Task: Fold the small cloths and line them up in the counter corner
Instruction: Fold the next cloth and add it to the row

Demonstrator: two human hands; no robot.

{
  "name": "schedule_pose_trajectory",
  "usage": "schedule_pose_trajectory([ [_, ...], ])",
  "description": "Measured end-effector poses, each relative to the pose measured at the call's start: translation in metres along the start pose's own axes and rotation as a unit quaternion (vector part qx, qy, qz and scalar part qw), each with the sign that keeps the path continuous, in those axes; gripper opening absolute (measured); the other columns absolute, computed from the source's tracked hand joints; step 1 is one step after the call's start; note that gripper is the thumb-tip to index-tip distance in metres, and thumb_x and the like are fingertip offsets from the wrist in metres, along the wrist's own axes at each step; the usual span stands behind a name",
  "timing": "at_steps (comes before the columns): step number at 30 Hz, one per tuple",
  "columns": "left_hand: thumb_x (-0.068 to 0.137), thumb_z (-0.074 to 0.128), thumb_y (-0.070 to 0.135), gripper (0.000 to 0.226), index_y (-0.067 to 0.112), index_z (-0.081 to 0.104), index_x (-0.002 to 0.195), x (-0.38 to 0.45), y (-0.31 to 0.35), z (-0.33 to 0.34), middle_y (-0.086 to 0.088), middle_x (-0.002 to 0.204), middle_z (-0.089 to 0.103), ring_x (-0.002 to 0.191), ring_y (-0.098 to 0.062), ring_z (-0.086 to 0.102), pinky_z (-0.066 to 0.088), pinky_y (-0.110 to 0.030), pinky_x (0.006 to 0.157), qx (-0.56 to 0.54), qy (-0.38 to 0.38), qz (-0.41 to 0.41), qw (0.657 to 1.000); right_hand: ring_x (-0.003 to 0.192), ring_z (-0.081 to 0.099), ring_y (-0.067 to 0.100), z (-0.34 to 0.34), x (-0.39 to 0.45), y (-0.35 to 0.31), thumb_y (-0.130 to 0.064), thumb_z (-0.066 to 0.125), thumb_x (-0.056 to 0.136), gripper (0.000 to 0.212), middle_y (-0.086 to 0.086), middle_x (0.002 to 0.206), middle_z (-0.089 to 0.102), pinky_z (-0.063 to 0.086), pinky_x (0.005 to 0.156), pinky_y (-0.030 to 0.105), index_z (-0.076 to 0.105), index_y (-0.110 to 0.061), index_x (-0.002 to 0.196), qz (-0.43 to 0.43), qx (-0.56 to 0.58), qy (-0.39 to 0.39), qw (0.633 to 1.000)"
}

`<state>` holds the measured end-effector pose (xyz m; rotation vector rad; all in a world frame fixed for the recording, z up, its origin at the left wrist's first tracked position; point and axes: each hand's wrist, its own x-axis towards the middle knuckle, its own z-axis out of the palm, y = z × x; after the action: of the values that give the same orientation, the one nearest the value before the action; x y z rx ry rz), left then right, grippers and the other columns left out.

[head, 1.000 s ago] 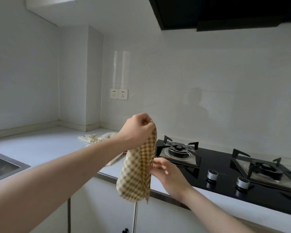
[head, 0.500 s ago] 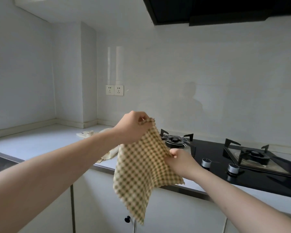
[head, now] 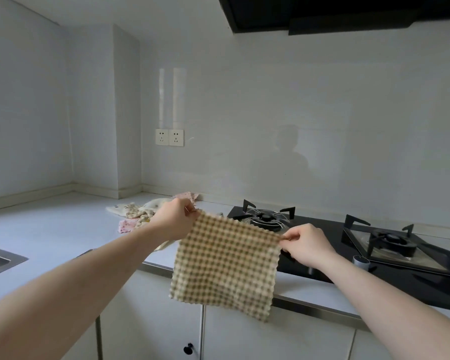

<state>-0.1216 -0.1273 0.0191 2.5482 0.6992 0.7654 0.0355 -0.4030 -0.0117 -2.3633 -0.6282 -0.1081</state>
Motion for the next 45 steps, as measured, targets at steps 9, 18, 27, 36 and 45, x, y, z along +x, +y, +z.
schedule_pose_trajectory([
  [9,0.098,0.062,0.023,0.013,0.016,0.066,0.087,0.034,0.01,0.034,-0.001,0.069,0.075,0.057,-0.01,0.073,0.063,-0.033,0.074,-0.221,-0.03,-0.102,0.969,0.062,0.075,0.018,0.003,0.034,-0.002,-0.011,0.064,0.084,0.015,0.002,0.076,0.076,0.064,0.06,0.032,0.074,-0.022,0.086,0.065,0.16,0.074,0.982],
  [18,0.093,0.068,0.018,0.006,0.014,0.071,0.089,0.053,0.008,0.062,-0.006,0.082,0.078,0.07,-0.02,0.067,0.056,-0.032,0.067,-0.304,-0.011,-0.089,0.948,0.068,0.077,0.014,0.015,0.06,0.004,-0.005,0.056,0.094,0.024,0.004,0.09,0.078,0.061,0.06,0.023,0.077,-0.017,0.093,0.048,0.289,0.099,0.951],
  [27,0.088,0.055,0.009,0.022,0.02,0.074,0.082,0.026,-0.013,0.078,0.004,0.093,0.075,0.065,-0.017,0.065,0.051,-0.025,0.054,-0.171,-0.065,-0.043,0.982,0.074,0.068,0.005,0.043,0.036,0.039,-0.019,0.067,0.087,0.021,-0.014,0.072,0.073,0.057,0.072,0.031,0.074,-0.03,0.069,-0.065,0.081,0.073,0.992],
  [36,0.082,0.066,0.017,0.015,0.027,0.078,0.082,-0.002,-0.026,0.083,0.013,0.087,0.075,0.079,-0.002,0.065,0.041,-0.007,0.054,-0.045,-0.105,-0.022,0.993,0.088,0.066,-0.001,0.055,-0.006,0.061,-0.019,0.067,0.084,0.021,-0.024,0.087,0.07,0.06,0.08,0.031,0.073,-0.036,0.073,-0.149,-0.014,0.011,0.989],
  [45,0.081,0.06,0.018,0.019,0.028,0.076,0.086,-0.008,-0.034,0.091,0.008,0.092,0.071,0.081,-0.006,0.064,0.048,-0.019,0.059,-0.001,-0.141,-0.015,0.99,0.113,0.049,-0.004,0.059,-0.015,0.072,-0.022,0.068,0.084,0.021,-0.026,0.09,0.068,0.05,0.093,0.026,0.076,-0.037,0.072,-0.204,-0.045,-0.008,0.978],
])
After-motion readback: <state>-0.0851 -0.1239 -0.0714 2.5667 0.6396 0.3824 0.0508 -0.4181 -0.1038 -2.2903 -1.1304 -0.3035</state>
